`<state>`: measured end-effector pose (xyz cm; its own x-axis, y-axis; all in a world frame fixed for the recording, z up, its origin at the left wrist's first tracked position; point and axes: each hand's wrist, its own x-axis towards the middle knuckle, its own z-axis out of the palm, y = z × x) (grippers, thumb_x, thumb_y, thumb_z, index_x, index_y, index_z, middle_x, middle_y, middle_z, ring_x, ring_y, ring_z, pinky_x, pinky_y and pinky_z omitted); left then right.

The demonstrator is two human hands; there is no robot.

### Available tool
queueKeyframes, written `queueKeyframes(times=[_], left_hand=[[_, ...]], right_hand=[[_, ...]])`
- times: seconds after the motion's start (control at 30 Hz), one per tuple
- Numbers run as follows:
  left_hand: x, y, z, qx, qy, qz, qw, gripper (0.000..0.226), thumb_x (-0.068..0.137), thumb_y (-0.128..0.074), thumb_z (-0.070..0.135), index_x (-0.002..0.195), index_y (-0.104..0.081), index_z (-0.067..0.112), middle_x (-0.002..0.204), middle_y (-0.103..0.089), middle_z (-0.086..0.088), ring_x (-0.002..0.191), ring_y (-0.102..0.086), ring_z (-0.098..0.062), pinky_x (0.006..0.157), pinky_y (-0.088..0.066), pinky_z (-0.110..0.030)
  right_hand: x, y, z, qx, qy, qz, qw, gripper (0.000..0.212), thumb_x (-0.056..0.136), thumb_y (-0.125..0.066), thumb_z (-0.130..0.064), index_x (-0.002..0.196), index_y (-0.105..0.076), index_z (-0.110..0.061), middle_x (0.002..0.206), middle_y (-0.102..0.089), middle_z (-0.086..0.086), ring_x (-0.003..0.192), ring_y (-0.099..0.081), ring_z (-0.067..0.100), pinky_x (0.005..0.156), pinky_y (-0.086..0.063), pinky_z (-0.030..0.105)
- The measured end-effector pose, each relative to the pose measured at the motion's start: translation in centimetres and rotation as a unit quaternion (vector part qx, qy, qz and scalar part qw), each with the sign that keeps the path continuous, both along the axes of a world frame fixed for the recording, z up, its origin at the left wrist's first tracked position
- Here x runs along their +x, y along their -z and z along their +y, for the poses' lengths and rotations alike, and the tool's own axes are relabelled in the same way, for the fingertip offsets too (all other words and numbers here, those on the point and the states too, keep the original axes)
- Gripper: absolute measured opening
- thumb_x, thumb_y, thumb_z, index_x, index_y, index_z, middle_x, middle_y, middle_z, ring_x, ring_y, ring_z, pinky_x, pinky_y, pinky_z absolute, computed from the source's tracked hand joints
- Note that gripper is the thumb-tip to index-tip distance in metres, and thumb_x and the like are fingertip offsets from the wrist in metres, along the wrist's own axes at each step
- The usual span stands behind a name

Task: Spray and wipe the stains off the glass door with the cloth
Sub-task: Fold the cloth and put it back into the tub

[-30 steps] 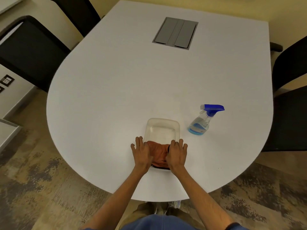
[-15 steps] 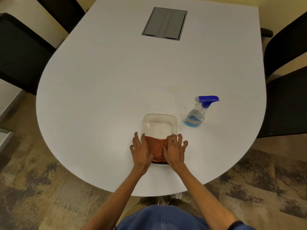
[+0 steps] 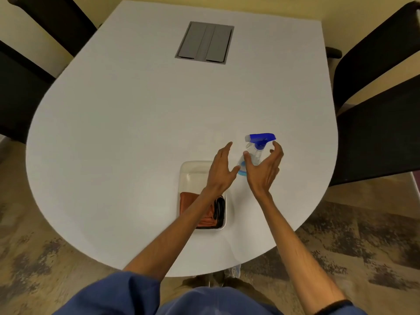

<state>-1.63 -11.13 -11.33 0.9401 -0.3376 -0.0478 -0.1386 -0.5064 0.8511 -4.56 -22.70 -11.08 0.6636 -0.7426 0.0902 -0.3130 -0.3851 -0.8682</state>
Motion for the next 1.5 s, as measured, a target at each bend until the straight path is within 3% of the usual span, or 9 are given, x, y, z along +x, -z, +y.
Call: queueKeyframes(times=[0.13,0.33,0.47,0.57,0.77,0.97,1.07,1.27,1.5], left_hand=[[2.4,-0.5,-3.2,-0.005,0.055,0.057,0.997,0.071,0.092,-0.069,0.019,0.152,-0.032,0.010,0.154,-0.043,-0.010,0.138,-0.045,-0.025,0.116,-0.037,-0.040],[2.6,0.3,-4.7,-0.017,0.049,0.098,0.994,0.050,0.095,-0.063,0.013,0.141,-0.046,0.001,0.142,-0.055,-0.017,0.130,-0.053,-0.032,0.112,-0.042,-0.041],[2.1,-0.4,-4.2,-0.061,0.028,0.073,0.995,0.048,0.094,-0.063,0.011,0.139,-0.049,0.001,0.136,-0.059,-0.017,0.125,-0.057,-0.030,0.109,-0.046,-0.041],[2.0,-1.9,-3.2,-0.110,-0.014,0.026,0.993,0.043,0.091,-0.067,0.010,0.132,-0.055,0.004,0.125,-0.065,-0.013,0.113,-0.062,-0.025,0.102,-0.052,-0.041],[1.7,-6.0,1.0,-0.142,-0.057,-0.056,0.987,0.045,0.085,-0.070,0.023,0.125,-0.058,0.007,0.118,-0.067,-0.007,0.102,-0.063,-0.016,0.080,-0.047,-0.012],[1.4,-5.3,6.8,-0.126,-0.099,-0.068,0.985,0.043,0.086,-0.073,0.014,0.126,-0.060,0.007,0.113,-0.068,-0.002,0.095,-0.063,-0.004,0.076,-0.047,-0.007],[1.0,-3.5,8.4,-0.108,-0.125,-0.043,0.985,0.041,0.086,-0.073,0.012,0.124,-0.061,0.010,0.112,-0.068,0.002,0.096,-0.063,-0.002,0.076,-0.048,-0.010],[0.1,-0.1,9.4,-0.077,-0.162,0.000,0.984,0.035,0.089,-0.066,0.006,0.123,-0.062,0.006,0.114,-0.071,-0.009,0.100,-0.068,-0.023,0.080,-0.057,-0.030],[-1.2,1.4,9.1,-0.082,-0.166,0.033,0.982,0.035,0.093,-0.060,0.002,0.128,-0.058,0.003,0.120,-0.068,-0.013,0.105,-0.068,-0.026,0.088,-0.059,-0.040]], right_hand=[[1.9,-0.7,-1.5,0.055,-0.029,0.006,0.998,0.088,0.082,-0.080,-0.034,0.150,-0.030,-0.012,0.150,-0.047,0.009,0.136,-0.048,0.027,0.107,-0.042,0.040],[2.7,-0.4,-1.8,0.136,-0.034,0.010,0.990,0.062,0.083,-0.080,-0.023,0.135,-0.050,-0.008,0.128,-0.063,0.011,0.119,-0.061,0.028,0.090,-0.047,0.027],[1.9,-2.4,-1.1,0.084,-0.016,-0.016,0.996,0.056,0.081,-0.081,-0.029,0.127,-0.057,-0.007,0.119,-0.069,0.010,0.108,-0.066,0.024,0.093,-0.053,0.034],[1.8,-5.5,0.2,0.042,-0.003,-0.059,0.997,0.057,0.078,-0.082,-0.039,0.122,-0.060,-0.010,0.111,-0.070,0.006,0.097,-0.063,0.013,0.088,-0.053,0.030],[2.1,-10.5,4.4,-0.023,-0.039,-0.130,0.990,0.058,0.075,-0.076,-0.051,0.114,-0.062,-0.010,0.100,-0.065,-0.002,0.089,-0.057,0.011,0.074,-0.036,0.009],[2.0,-9.6,8.5,-0.015,-0.134,-0.097,0.986,0.059,0.075,-0.082,-0.047,0.116,-0.061,-0.010,0.103,-0.068,0.003,0.089,-0.057,0.010,0.075,-0.043,0.017],[1.8,-7.9,10.1,0.004,-0.162,-0.071,0.984,0.057,0.077,-0.082,-0.043,0.118,-0.062,-0.009,0.105,-0.069,0.006,0.092,-0.058,0.011,0.078,-0.047,0.024],[1.3,-4.3,11.7,0.047,-0.196,-0.011,0.979,0.052,0.079,-0.082,-0.035,0.117,-0.062,-0.006,0.109,-0.070,0.009,0.101,-0.065,0.023,0.086,-0.053,0.034],[0.0,-1.8,11.7,0.073,-0.209,0.009,0.975,0.055,0.081,-0.081,-0.034,0.124,-0.059,-0.008,0.114,-0.068,0.007,0.100,-0.058,0.013,0.089,-0.051,0.028]])
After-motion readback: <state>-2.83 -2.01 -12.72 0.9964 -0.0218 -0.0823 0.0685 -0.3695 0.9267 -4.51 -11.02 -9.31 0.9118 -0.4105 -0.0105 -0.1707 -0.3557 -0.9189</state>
